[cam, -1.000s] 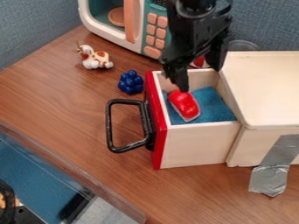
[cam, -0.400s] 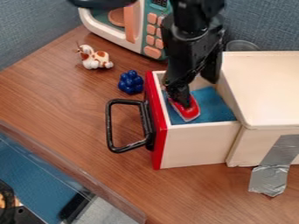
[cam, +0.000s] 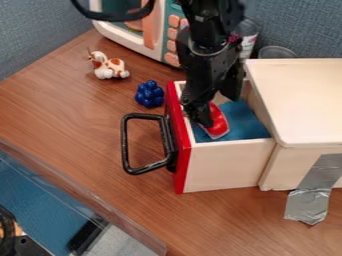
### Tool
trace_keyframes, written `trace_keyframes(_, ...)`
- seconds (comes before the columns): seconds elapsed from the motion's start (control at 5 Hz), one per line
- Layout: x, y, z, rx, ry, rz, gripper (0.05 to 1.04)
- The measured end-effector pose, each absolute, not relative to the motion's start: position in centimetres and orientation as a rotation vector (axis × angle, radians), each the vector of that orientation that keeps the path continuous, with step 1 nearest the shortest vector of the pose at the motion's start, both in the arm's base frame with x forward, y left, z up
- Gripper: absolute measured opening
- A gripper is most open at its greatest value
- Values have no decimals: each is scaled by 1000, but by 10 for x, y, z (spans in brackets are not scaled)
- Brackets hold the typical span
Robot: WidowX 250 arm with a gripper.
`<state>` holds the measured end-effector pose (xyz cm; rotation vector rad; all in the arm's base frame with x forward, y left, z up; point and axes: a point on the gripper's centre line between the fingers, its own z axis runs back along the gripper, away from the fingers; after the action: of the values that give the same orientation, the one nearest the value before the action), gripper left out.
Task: Take the salmon sushi and put it on the left side of table
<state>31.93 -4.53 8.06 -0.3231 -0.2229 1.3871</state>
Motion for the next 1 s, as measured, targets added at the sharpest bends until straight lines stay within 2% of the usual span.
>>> trace_keyframes(0.2, 320, -46, 73, -313, -207, 1395, 946)
trace_keyframes(0.4, 320, -46, 69, -310, -194, 1402, 650)
trace_keyframes(0.6, 322, -46, 70, -311, -201, 1370, 511)
trace_keyframes(0.8, 319, -47, 76, -307, -189, 1299, 511)
trace_keyframes(1.0, 324, -53, 118, -398, -239, 1220, 511)
